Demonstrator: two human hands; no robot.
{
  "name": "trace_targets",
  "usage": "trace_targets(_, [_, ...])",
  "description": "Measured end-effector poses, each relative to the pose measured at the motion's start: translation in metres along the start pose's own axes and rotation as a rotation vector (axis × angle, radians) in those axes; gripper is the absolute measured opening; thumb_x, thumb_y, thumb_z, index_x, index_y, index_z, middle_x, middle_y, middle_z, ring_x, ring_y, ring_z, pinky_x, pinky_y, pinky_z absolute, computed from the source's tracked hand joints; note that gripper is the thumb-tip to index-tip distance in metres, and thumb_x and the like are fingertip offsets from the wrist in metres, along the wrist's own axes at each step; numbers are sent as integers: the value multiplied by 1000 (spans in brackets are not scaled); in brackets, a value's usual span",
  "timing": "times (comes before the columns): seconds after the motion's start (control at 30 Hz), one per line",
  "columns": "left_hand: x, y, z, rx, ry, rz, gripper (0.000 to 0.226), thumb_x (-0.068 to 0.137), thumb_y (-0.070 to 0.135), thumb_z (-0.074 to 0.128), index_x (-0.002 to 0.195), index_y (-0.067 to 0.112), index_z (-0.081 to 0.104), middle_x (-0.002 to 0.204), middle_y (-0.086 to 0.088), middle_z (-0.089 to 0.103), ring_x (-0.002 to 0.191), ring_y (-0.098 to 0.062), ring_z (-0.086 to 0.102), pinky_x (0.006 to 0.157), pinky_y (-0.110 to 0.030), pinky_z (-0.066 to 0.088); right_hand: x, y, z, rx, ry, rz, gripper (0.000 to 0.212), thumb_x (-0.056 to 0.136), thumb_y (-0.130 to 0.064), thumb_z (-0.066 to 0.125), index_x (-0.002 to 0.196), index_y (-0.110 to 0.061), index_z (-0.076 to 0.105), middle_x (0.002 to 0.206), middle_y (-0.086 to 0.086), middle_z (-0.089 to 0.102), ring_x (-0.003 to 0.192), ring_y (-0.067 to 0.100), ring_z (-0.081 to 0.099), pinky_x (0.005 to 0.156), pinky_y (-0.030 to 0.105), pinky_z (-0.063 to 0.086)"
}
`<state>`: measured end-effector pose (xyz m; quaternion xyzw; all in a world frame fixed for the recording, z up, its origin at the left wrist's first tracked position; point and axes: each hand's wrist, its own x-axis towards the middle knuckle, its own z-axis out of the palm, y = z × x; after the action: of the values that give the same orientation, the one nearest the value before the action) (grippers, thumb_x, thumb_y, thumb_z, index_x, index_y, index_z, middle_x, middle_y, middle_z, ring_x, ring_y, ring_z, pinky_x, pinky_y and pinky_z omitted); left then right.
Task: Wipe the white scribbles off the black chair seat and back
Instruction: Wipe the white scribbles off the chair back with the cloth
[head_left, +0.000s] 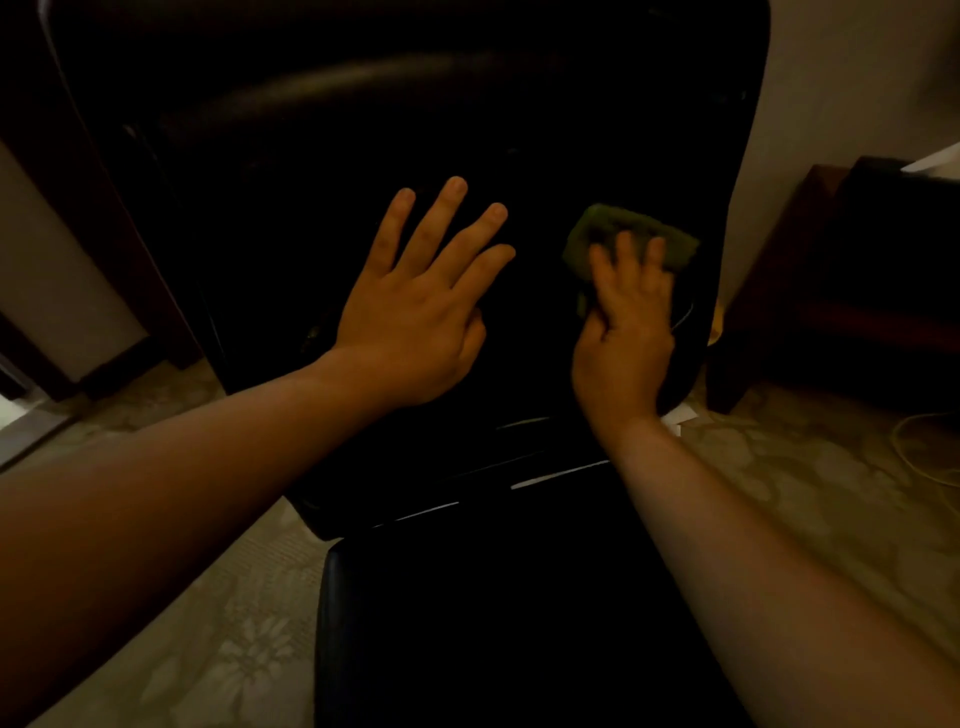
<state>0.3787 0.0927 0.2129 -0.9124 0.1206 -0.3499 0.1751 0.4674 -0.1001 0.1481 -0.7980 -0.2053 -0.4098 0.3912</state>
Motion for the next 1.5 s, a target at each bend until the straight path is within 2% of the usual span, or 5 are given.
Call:
trace_targets(0.27, [-1, -7, -7, 5, -35, 29, 65, 90, 34, 44, 153, 17, 44, 169, -7, 25, 157, -37, 9, 125, -60, 6, -34, 17, 9, -76, -337, -602, 40, 101, -3, 53, 139, -14, 60, 151, 10, 49, 147, 33, 34, 122, 56, 23])
trace_targets(0.53, [-16, -37, -34, -183, 10, 25, 59, 91, 21, 47, 150, 15, 48, 160, -9, 41, 155, -38, 19, 126, -58, 8, 25, -1, -10, 62, -18, -6, 55, 92, 8, 45, 142, -11, 56, 154, 13, 45, 150, 39, 27, 124, 56, 16])
trace_targets(0.8, [-75, -107, -65, -285, 71, -32, 55, 110, 33, 21, 140, 5, 57, 146, -14, 57, 149, -40, 34, 121, -66, 18, -2, -85, 30, 170, -47, -71, 52, 94, 8, 51, 143, -12, 54, 154, 14, 44, 151, 37, 24, 123, 59, 17])
trace_targets(1.23, [-98, -118, -56, -416, 156, -12, 37, 105, 10, 40, 134, 5, 62, 142, -10, 59, 148, -35, 39, 123, -58, 23, -30, -133, 43, 107, -482, -1179, 39, 105, -12, 51, 144, -17, 57, 154, 5, 49, 147, 31, 37, 121, 51, 27])
trace_targets(1.5, [-87, -104, -57, -485, 146, -127, 43, 102, 15, 49, 144, 5, 53, 152, -11, 51, 150, -30, 36, 123, -57, 22, 32, -121, 52, 94, -126, -473, 48, 94, 4, 54, 138, -12, 61, 150, 16, 51, 146, 43, 34, 123, 52, 16])
